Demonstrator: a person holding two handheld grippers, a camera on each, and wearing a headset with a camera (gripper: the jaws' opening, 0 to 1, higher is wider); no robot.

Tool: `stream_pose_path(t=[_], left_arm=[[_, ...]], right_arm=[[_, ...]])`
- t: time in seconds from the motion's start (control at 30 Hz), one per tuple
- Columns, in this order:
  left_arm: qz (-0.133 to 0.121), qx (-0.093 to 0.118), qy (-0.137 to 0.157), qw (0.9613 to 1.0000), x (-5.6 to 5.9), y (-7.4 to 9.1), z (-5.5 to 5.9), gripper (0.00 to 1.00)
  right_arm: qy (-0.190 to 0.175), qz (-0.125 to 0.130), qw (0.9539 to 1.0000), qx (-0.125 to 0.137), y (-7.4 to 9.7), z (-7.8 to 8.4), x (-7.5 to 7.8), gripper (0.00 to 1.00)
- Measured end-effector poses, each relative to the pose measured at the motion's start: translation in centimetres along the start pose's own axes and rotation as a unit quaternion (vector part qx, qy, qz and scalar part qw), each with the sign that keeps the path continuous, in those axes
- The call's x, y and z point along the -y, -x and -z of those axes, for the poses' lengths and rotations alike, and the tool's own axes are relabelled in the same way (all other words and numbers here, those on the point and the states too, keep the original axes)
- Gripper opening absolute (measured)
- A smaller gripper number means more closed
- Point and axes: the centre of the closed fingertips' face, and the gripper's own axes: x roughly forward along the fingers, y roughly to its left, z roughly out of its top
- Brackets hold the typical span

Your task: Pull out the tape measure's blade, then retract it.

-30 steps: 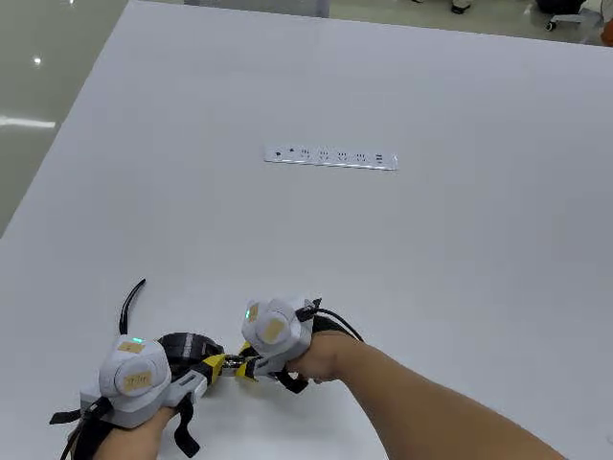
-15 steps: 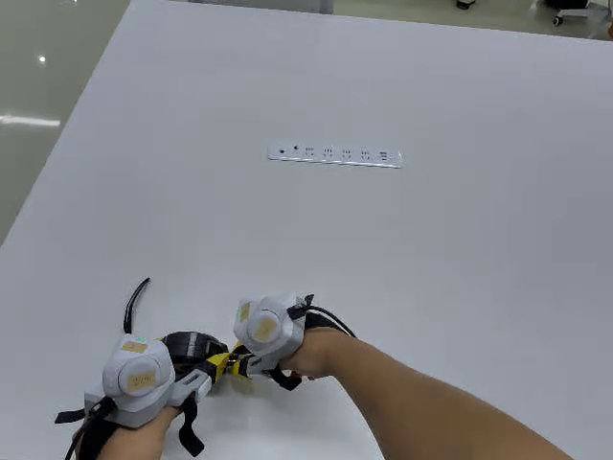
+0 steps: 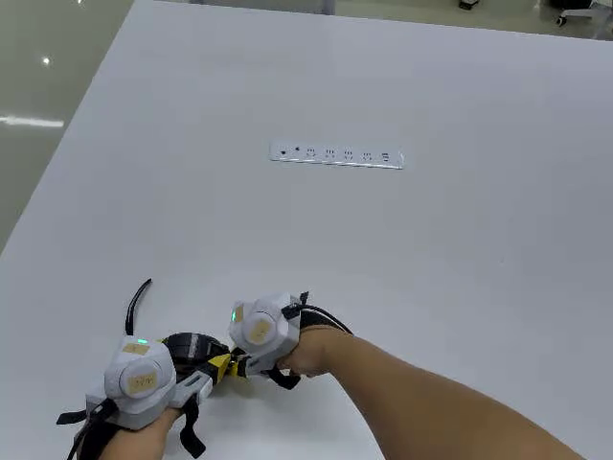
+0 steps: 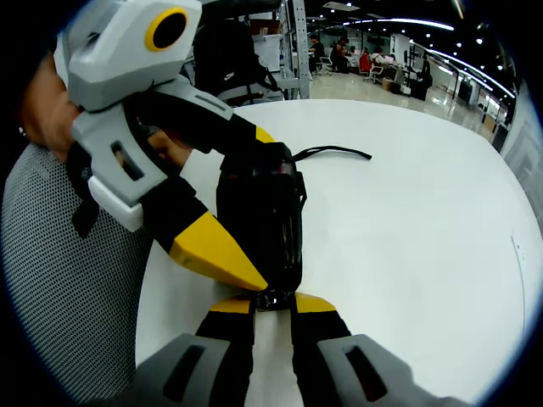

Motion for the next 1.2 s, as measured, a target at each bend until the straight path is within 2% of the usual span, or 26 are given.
stream_pose_path(t=[0.6,0.7,0.8,0.83,0.93,0.97,1.03,1.13,1.2], left_arm=[[0.002,0.002,-0.003,1.0000,0.1,0.0,0.0,0.58],[0.015,0.008,0.012,0.9998,0.1,0.1,0.0,0.59],[0.029,0.000,0.038,0.9988,-0.1,0.3,-0.2,0.59],[0.033,-0.003,0.036,0.9988,-0.1,0.3,-0.2,0.58],[0.056,-0.023,0.007,0.9981,0.2,0.5,0.1,0.58],[0.075,-0.009,-0.022,0.9969,0.7,0.3,-0.5,0.61],[0.112,-0.014,-0.049,0.9924,1.5,0.7,-0.6,0.70],[0.133,-0.024,-0.086,0.9872,1.4,1.3,-0.5,0.75],[0.146,-0.033,-0.094,0.9842,1.1,1.6,-0.2,0.80]], right_arm=[[-0.018,0.015,0.9997,-0.001,0.2,0.0,-0.2,0.16],[-0.023,0.022,0.9995,0.006,0.3,0.0,-0.3,0.16],[-0.025,0.034,0.9990,0.016,0.8,0.1,-0.3,0.18],[-0.027,0.036,0.9988,0.019,1.0,0.1,-0.3,0.18],[-0.040,0.045,0.9977,0.030,1.8,0.2,0.0,0.20],[-0.047,0.049,0.9970,0.037,2.3,0.2,0.1,0.20],[-0.052,0.059,0.9959,0.045,3.2,0.3,0.2,0.20],[-0.058,0.073,0.9940,0.057,4.4,0.4,0.3,0.21],[-0.070,0.082,0.9916,0.071,5.3,0.4,0.3,0.23]])
